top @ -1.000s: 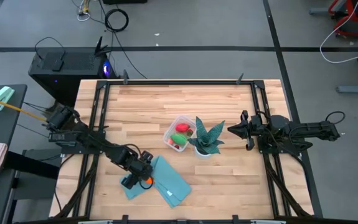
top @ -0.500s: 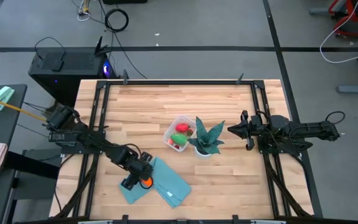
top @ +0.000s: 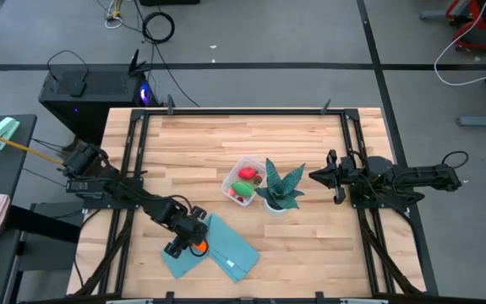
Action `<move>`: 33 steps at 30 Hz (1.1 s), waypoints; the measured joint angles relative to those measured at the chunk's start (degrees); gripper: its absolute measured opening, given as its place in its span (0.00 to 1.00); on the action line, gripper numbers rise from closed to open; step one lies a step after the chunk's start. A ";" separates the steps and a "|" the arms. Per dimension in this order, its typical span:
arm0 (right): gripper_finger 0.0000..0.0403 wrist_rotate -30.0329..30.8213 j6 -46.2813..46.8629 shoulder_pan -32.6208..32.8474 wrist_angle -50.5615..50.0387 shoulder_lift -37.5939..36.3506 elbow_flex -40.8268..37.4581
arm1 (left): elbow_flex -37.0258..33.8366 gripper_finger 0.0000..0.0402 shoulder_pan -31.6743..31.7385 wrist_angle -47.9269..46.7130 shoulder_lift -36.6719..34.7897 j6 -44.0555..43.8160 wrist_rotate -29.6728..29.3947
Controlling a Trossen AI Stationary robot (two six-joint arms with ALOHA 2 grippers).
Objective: Pick and placing Produce into tupperware
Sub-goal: Put the carrot into the container
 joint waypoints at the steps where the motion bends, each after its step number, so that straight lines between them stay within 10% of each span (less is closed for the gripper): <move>1: 0.06 0.00 0.00 0.00 0.02 0.00 0.00 | 0.26 0.49 0.00 -0.53 0.00 0.00 0.00; 33: 0.06 0.01 0.00 -0.01 0.01 0.00 0.00 | 17.65 0.47 9.22 -20.46 -0.02 11.12 -0.28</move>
